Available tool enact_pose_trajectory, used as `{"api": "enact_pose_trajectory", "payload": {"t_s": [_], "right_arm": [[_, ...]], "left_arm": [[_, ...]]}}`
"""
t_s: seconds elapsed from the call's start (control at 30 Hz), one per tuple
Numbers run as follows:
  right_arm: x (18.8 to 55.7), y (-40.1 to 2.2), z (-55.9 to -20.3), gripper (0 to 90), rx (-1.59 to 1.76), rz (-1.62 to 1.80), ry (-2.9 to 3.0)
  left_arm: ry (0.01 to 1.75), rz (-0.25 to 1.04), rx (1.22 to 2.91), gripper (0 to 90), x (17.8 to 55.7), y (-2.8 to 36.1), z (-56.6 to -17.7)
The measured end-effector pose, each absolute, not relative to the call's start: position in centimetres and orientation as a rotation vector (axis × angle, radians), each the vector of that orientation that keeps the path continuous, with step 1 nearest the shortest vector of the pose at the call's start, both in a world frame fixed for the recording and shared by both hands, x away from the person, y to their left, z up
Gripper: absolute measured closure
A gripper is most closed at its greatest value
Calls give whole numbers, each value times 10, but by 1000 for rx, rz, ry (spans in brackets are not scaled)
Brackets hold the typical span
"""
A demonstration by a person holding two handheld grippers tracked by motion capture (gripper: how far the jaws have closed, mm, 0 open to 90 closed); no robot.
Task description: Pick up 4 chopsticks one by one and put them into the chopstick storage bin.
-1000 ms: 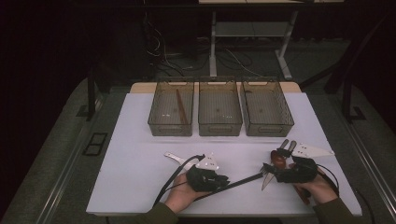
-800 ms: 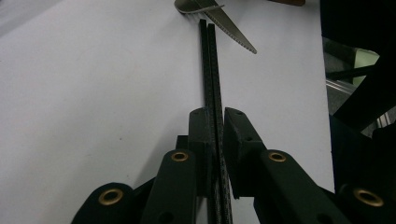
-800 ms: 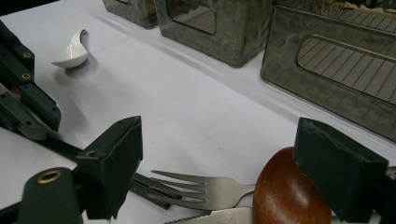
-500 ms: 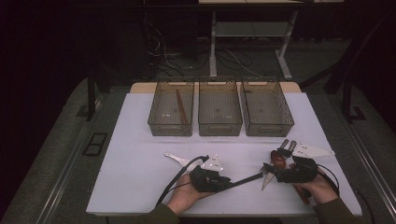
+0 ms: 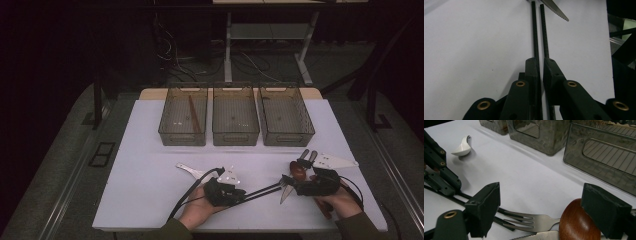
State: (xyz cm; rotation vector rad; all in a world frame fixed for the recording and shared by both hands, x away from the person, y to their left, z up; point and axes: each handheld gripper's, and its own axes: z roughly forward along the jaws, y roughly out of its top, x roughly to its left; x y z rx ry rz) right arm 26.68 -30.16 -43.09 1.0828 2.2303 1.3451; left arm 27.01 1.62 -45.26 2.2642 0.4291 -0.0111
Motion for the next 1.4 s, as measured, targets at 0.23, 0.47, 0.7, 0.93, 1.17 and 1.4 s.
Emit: {"api": "enact_pose_trajectory", "payload": {"t_s": [0.23,0.47,0.7,0.93,1.17,1.4], "right_arm": [[267,-302,-431,158,1083,1343,2231],[267,-302,-431,158,1082,1343,2230],[267,-302,-431,158,1086,1342,2229],[267,-302,-431,158,1082,1337,2233],[267,-302,-431,158,1081,1335,2232],[266,-302,-431,158,1080,1336,2232]], "left_arm": [[430,-8,2262,805,271,15,-454],[439,7,2260,825,272,11,-454],[434,48,2271,844,268,9,-454],[446,57,2271,853,267,9,-453],[440,58,2272,853,267,9,-453],[434,46,2257,853,267,11,-451]]}}
